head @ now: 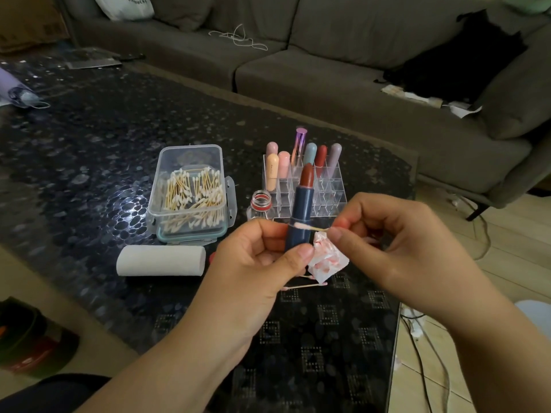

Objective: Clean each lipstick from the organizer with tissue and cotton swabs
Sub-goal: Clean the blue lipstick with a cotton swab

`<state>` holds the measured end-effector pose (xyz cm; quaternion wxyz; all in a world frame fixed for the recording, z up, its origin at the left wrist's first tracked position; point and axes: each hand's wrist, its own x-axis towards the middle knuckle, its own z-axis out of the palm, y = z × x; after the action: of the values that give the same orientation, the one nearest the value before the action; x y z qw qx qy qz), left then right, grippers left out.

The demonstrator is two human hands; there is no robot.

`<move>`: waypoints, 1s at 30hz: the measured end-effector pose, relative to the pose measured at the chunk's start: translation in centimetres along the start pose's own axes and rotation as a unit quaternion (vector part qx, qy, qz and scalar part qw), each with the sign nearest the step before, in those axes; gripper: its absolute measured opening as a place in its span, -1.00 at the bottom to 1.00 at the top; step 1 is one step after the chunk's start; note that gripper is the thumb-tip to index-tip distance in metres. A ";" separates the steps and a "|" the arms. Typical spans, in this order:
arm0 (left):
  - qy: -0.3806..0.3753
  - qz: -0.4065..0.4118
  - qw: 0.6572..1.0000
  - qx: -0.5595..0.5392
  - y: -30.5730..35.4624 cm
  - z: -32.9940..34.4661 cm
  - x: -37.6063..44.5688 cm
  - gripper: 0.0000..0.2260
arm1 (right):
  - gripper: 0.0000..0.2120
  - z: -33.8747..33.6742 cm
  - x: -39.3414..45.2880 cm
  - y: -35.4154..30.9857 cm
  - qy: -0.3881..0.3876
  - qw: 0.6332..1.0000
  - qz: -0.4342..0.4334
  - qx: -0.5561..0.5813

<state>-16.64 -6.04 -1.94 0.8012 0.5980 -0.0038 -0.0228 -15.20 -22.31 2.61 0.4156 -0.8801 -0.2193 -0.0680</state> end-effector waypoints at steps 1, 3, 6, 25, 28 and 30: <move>-0.001 -0.001 1.000 0.004 0.0 0.0 0.0 -0.77 | -0.90 -0.3 0.0 0.1 0.002 1.000 0.010 -0.004; 0.002 -0.002 1.000 0.027 0.1 -0.2 0.2 -0.78 | -0.89 -0.7 -0.1 0.4 -0.001 0.999 0.034 -0.005; 0.010 -0.008 0.998 0.069 -0.5 -0.5 0.6 -0.86 | -0.89 -1.2 -0.3 1.4 0.001 0.996 0.082 0.018; 0.078 0.019 0.870 0.486 -5.7 -0.1 5.0 -0.82 | -0.87 -2.6 -2.1 5.5 -0.043 0.974 0.220 -0.043; 0.072 0.010 0.856 0.512 -6.0 -0.1 5.1 -0.82 | -0.88 -2.3 -2.2 5.4 -0.055 0.976 0.209 -0.019; 0.072 0.005 0.846 0.529 -6.2 0.0 5.2 -0.81 | -0.88 -2.0 -2.2 5.3 -0.065 0.978 0.200 -0.006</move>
<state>-11.67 -7.97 -7.95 0.3620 0.9308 0.0400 0.0296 -14.64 -27.54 -0.48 0.4007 -0.9110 -0.0645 0.0726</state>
